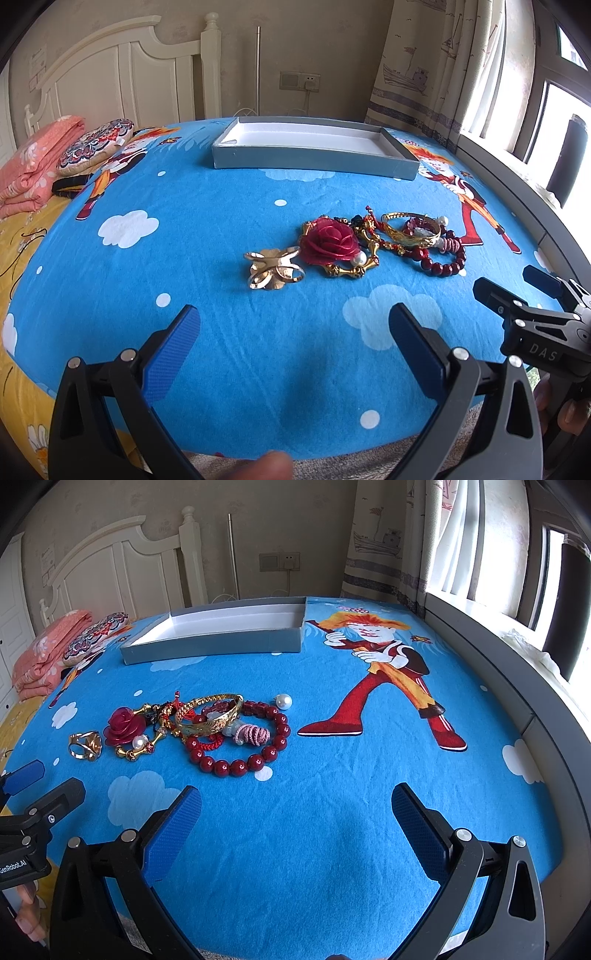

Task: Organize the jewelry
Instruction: 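Grasp the gold flower ring with the left gripper while the right gripper approaches the gold bangle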

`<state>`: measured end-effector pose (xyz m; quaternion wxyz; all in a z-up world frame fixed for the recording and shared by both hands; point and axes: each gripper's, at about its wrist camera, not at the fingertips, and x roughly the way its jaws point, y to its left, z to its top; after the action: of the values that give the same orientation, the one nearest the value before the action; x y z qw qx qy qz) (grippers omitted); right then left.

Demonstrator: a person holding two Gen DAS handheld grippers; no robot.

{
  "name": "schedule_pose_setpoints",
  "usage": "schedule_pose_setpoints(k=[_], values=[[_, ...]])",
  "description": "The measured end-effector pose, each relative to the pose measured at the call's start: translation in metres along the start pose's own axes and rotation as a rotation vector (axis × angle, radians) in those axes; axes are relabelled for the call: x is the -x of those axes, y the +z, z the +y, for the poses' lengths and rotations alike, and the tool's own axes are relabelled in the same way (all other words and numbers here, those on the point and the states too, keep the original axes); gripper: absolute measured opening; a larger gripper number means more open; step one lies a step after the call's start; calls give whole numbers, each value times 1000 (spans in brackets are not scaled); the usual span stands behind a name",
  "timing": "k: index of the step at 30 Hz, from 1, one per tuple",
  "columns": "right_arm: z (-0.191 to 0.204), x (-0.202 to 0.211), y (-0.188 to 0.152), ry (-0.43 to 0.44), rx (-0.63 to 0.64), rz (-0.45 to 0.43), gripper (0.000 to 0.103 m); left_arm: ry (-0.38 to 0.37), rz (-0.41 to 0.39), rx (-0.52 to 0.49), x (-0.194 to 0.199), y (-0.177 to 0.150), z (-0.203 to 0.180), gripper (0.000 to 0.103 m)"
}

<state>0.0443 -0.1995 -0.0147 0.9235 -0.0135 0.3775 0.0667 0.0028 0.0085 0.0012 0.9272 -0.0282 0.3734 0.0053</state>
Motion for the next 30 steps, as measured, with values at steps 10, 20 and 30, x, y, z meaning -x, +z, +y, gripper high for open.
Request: schedule_pose_setpoints(k=[10,20,30], values=[[1,1,1,28,14,0,96,54,-46,67,10,0,15,98],[0,-2,3,93,5,-2,97,-58,-17,116,-4,1,31,55],[7,-1,5,132,45,-32,97,-97,27,105,-30,17,25,50]])
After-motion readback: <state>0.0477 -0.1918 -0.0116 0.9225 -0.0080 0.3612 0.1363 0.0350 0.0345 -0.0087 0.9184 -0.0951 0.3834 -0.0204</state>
